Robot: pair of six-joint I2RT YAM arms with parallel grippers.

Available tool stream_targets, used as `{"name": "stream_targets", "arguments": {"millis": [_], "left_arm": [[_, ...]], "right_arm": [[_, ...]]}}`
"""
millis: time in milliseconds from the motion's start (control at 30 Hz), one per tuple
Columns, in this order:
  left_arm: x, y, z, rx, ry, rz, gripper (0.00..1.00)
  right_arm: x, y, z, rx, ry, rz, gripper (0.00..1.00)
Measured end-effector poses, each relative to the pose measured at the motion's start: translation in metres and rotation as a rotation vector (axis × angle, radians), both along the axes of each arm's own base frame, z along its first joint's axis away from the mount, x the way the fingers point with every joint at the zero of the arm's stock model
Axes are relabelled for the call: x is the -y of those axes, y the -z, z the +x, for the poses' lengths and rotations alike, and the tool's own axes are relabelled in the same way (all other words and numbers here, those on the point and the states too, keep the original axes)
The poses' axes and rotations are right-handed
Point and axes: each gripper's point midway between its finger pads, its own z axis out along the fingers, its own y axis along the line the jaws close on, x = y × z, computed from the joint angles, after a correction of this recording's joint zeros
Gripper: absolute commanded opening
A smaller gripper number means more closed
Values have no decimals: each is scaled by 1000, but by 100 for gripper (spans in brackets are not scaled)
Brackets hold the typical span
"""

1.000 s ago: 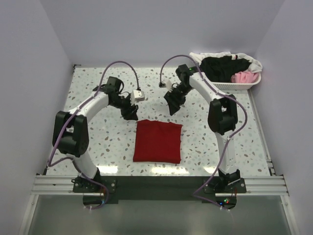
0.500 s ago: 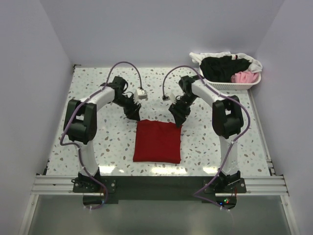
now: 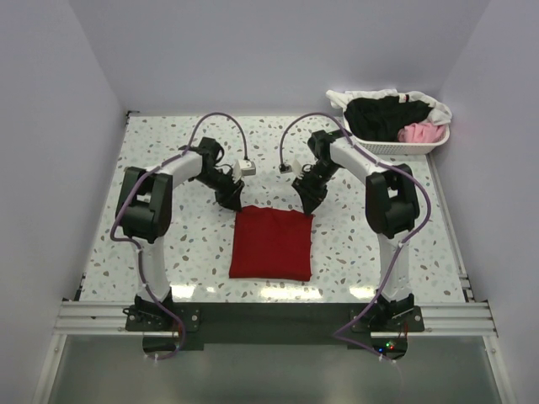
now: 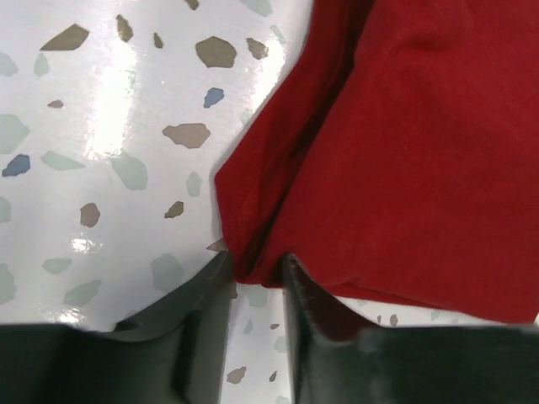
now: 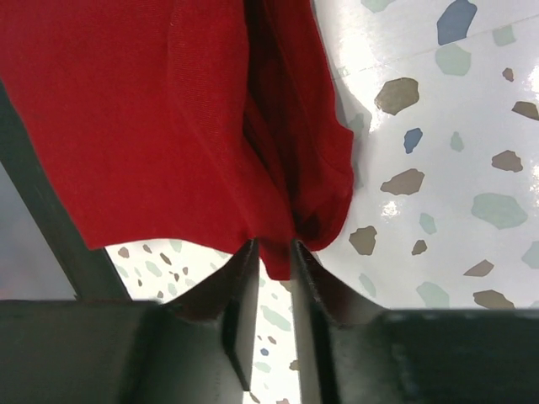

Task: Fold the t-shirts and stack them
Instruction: Fold the tshirt

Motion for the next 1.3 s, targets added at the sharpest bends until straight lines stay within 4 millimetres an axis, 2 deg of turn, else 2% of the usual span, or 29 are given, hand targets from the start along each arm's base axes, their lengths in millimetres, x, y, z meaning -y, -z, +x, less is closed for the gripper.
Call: {"name": "stream_targets", "arguments": {"millis": [67,100,167,333,567,667,800,933,1100,1200,1233,1267,1300], "left_arm": [[0,0,-3,-13,2,-2,15],[1,-1,-4,-17,6,-6,11],[0,-2,-8,-27,13,-11,0],[-4,-7,-10,-36,9,-19,0],[-13,-44,-3,63,-13,-19,0],[-17,-47,4,96,-26,-3,0],[-26,-40,18,122,-63,39,0],[-32,-20,40,123,-109,86,0],[-33,10,64,103,-170,126,0],[-32,14,73,90,-202,128,5],[-31,14,75,95,-210,126,14],[-31,13,77,98,-214,124,17],[-31,13,78,97,-221,122,18]], "right_arm": [[0,0,0,2,-2,1,9],[0,0,0,1,1,0,0],[0,0,0,0,4,-1,0],[0,0,2,3,18,-4,0],[4,-11,11,60,35,-29,0],[6,-13,20,103,48,-47,0],[8,-8,39,180,76,-83,0],[14,0,62,259,123,-134,0],[21,26,95,344,185,-209,0],[24,40,110,371,220,-245,0],[23,41,115,374,236,-247,4],[22,39,119,383,250,-243,19],[21,34,122,384,266,-235,27]]}}
